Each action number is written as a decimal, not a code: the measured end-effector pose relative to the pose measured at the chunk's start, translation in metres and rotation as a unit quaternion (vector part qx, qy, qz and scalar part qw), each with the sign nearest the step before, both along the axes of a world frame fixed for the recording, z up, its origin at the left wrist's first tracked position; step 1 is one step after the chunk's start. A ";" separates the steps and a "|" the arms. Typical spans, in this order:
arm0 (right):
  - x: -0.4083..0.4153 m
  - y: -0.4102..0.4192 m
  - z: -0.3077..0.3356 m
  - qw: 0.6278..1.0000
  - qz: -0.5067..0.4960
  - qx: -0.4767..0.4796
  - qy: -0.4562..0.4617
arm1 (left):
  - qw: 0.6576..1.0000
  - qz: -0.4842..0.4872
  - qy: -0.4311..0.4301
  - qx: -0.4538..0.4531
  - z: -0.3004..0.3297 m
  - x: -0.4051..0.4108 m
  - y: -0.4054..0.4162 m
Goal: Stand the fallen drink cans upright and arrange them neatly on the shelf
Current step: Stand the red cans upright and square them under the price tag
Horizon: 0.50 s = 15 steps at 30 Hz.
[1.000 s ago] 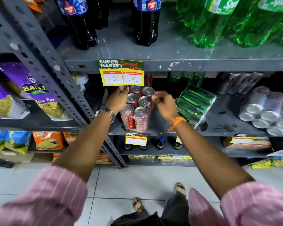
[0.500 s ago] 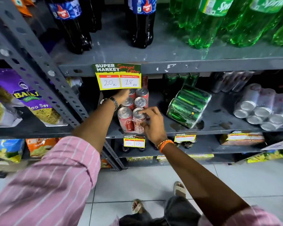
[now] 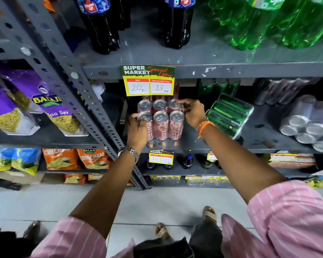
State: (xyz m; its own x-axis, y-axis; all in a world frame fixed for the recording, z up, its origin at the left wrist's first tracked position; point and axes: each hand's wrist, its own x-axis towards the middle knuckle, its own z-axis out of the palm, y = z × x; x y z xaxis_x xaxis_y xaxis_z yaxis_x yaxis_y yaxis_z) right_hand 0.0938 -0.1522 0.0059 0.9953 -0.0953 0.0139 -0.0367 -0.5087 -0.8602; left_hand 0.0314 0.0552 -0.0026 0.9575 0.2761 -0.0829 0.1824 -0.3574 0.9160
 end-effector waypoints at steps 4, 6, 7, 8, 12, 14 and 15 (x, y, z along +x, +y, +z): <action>0.007 0.001 -0.002 0.999 0.030 -0.013 0.024 | 0.999 -0.011 0.002 -0.043 -0.005 -0.017 -0.002; 0.006 0.003 -0.005 0.999 0.026 -0.013 0.018 | 0.999 -0.005 -0.001 -0.053 -0.004 -0.018 0.000; 0.006 0.003 -0.006 0.999 0.026 -0.013 0.016 | 0.998 -0.003 -0.002 -0.060 -0.003 -0.018 0.000; 0.006 0.003 -0.006 0.999 0.027 -0.016 0.017 | 0.998 -0.001 0.000 -0.065 -0.002 -0.017 0.001; 0.005 0.004 -0.003 0.999 0.030 -0.042 0.005 | 0.998 -0.009 0.032 -0.061 0.004 -0.007 0.002; 0.001 0.006 -0.002 0.999 0.027 -0.037 -0.001 | 0.996 -0.015 0.048 -0.070 0.008 -0.003 0.001; 0.000 0.006 -0.002 0.999 0.025 -0.034 -0.003 | 0.996 -0.016 0.050 -0.072 0.009 -0.003 0.001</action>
State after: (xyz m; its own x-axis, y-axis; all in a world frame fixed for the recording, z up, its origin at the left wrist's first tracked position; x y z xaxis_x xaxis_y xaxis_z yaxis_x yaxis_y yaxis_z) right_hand 0.0933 -0.1463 0.0036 0.9987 -0.0449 0.0247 -0.0051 -0.5669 -0.8238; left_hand 0.0284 0.0566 0.0061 0.9505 0.2237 -0.2155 0.2665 -0.2313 0.9357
